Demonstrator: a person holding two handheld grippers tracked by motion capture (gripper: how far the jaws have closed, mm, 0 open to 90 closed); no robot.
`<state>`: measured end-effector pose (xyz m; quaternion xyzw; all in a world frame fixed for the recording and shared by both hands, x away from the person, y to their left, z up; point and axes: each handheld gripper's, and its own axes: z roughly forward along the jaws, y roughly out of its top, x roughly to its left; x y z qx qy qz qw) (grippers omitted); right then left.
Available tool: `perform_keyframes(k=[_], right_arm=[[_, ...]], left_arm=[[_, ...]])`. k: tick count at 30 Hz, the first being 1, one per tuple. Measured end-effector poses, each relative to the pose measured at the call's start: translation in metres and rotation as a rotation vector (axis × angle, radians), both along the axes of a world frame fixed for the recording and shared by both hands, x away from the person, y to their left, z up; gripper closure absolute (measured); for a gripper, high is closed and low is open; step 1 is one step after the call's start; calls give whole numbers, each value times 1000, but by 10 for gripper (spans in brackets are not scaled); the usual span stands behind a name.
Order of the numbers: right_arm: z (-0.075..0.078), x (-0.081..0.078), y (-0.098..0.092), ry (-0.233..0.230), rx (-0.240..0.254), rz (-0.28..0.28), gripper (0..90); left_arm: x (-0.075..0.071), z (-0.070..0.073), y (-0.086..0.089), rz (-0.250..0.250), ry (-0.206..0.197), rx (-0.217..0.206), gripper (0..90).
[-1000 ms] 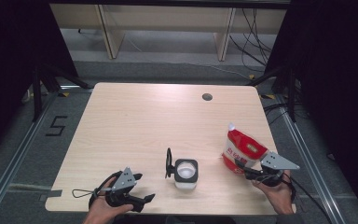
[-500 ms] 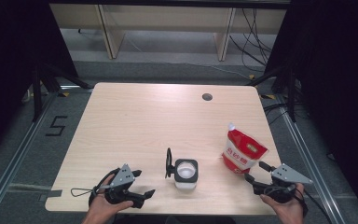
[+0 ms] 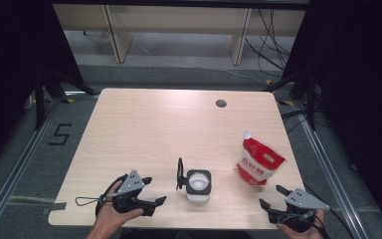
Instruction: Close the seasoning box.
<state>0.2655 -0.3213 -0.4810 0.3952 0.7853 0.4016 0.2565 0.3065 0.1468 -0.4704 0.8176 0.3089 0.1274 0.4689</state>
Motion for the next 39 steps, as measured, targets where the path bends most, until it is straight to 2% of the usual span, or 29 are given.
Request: perform_keyframes(k=[1, 2, 3, 4, 6, 7, 8, 9, 10, 12, 14, 15, 16, 18, 19, 20, 25, 27, 32, 35, 37, 39], right_arm=[[0, -1, 1, -2, -9, -1, 261], [0, -3, 3, 28, 0, 4, 260], [0, -2, 3, 2, -5, 11, 261], [0, -2, 3, -10, -12, 18, 261], [-1, -4, 5, 19, -3, 1, 260], [0, -2, 3, 2, -28, 13, 261], [0, -2, 3, -2, -25, 12, 261], [0, -3, 5, 20, 0, 1, 261], [0, -2, 4, 5, -15, 14, 261], [1, -3, 6, 5, -12, 15, 261], [1, -2, 6, -5, -23, 25, 261], [1, -3, 7, 35, -6, 23, 261], [0, -2, 6, 3, -23, 28, 262], [0, -2, 5, 3, -18, 29, 261], [1, -4, 7, 42, -1, 22, 261], [1, -2, 6, -1, -14, 29, 262], [1, -3, 7, 13, -12, 31, 261], [1, -2, 6, 2, -18, 33, 261], [1, -3, 8, 11, -15, 41, 280], [2, -3, 7, 2, -15, 44, 275], [2, -2, 7, -1, -14, 44, 274], [2, -2, 8, 3, -11, 45, 274]], left_arm=[[0, 2, 0, 0, 3, 1, 283], [1, 5, -1, -10, -27, 12, 352], [3, 6, -1, -11, -40, 6, 419], [3, 8, -1, -8, -40, 21, 482], [6, 11, -1, -15, -63, 8, 603], [7, 13, -1, -20, -80, 19, 650], [9, 15, 0, -32, -98, 25, 703], [9, 15, -2, -19, -100, 14, 754], [10, 16, -3, -19, -103, 9, 794], [11, 19, -4, -9, -107, -3, 858], [12, 23, -8, -7, -114, -3, 889], [12, 25, -11, -11, -116, -4, 890], [13, 27, -13, -22, -125, -1, 891], [13, 32, -20, -38, -130, -8, 891], [12, 34, -23, -44, -131, -2, 891], [12, 36, -26, -44, -131, -9, 891], [15, 45, -36, -76, -156, -9, 891], [16, 49, -38, -89, -154, -1, 891], [17, 57, -39, -96, -159, 4, 892], [17, 58, -41, -102, -149, 4, 891], [17, 59, -42, -113, -164, 17, 891], [17, 59, -44, -110, -161, 22, 891]])
